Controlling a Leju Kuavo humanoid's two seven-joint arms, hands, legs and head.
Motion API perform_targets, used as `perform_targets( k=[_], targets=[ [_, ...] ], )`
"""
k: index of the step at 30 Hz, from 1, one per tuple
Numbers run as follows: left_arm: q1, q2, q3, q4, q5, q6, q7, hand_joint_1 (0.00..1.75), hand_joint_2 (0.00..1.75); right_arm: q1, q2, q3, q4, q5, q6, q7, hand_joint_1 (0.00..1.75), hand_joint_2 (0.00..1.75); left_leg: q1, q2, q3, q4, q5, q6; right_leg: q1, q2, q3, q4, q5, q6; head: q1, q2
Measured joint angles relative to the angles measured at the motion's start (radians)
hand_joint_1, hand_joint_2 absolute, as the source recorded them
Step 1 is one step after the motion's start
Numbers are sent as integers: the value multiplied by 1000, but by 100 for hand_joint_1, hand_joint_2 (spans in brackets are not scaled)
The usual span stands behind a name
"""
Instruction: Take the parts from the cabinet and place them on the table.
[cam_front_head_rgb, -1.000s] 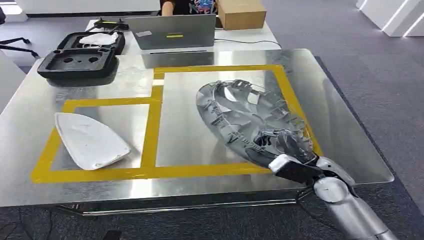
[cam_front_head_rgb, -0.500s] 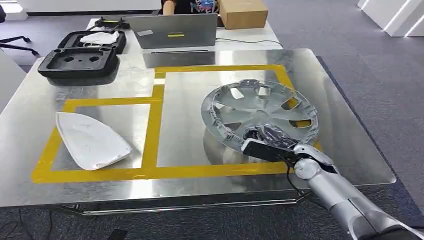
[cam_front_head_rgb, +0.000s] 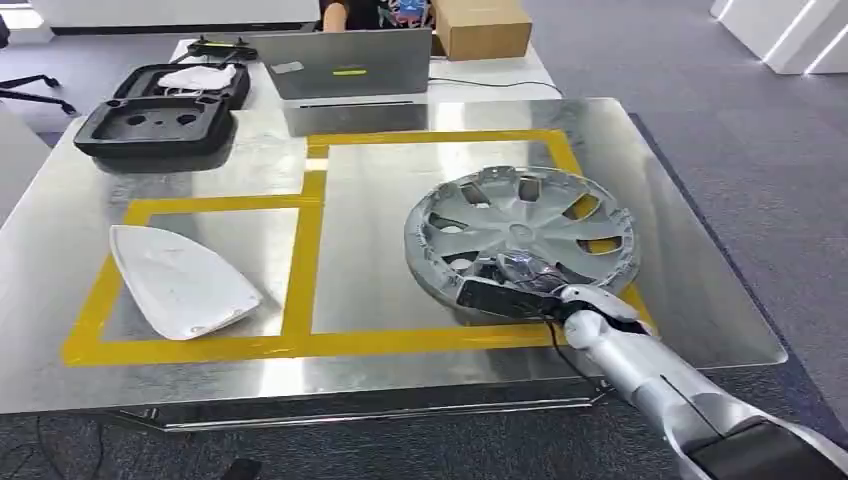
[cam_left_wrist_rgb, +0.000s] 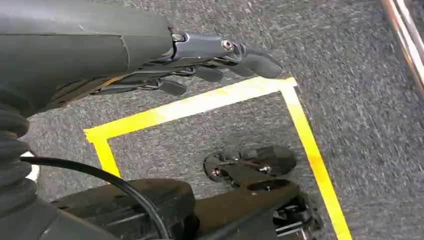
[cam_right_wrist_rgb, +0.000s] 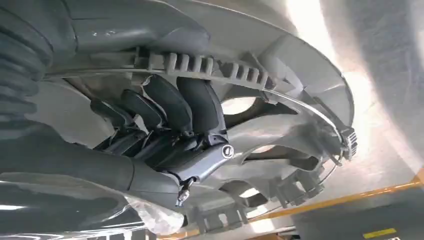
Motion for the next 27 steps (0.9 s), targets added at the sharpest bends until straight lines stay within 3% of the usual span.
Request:
perform_targets(
  k=[6, 7, 11, 12, 17, 23, 27],
  targets=[
    [-3, 6, 0, 0, 3, -31, 6, 0, 175, -46, 84, 18, 106, 18, -14, 7, 175, 175, 1, 5, 1, 0, 0, 0, 0, 5, 0, 0, 2, -1, 0, 0],
    [-5, 8, 0, 0, 3, -35, 6, 0, 175, -52, 102, 24, 117, 21, -15, 9, 0, 175, 1, 7, 2, 0, 0, 0, 0, 7, 0, 0, 2, -1, 0, 0],
    [-17, 14, -3, 0, -2, -42, 5, 0, 175, -69, 187, 49, 149, 34, -6, 13, 0, 175, 3, 7, 2, 0, 1, -2, 2, 6, -1, 1, 3, -3, 0, 0],
    [-18, 15, -4, 0, 0, -42, 1, 0, 0, -71, 203, 57, 153, 36, 0, 13, 0, 175, 3, 7, 1, 0, 2, -3, 2, 6, -2, 1, 3, -3, 0, 0],
    [-21, 15, -3, 0, 6, -2, 19, 0, 0, -72, 241, 84, 157, 29, 11, -1, 0, 175, 4, 5, 0, -1, 2, -3, 3, 3, -2, 1, 2, -4, 0, 0],
    [-19, 15, -3, 0, 12, 50, 24, 0, 0, -37, 232, 95, 115, -3, 3, -18, 0, 175, 3, 5, 0, 0, 2, -3, 3, 4, -2, 1, 2, -4, 0, 0],
    [-14, 14, -2, 0, 26, 68, 17, 0, 0, 0, 208, 112, 32, -5, 9, 13, 0, 175, 2, 5, 0, 0, 2, -3, 3, 3, -2, 0, 2, -4, 0, 0]
  ],
)
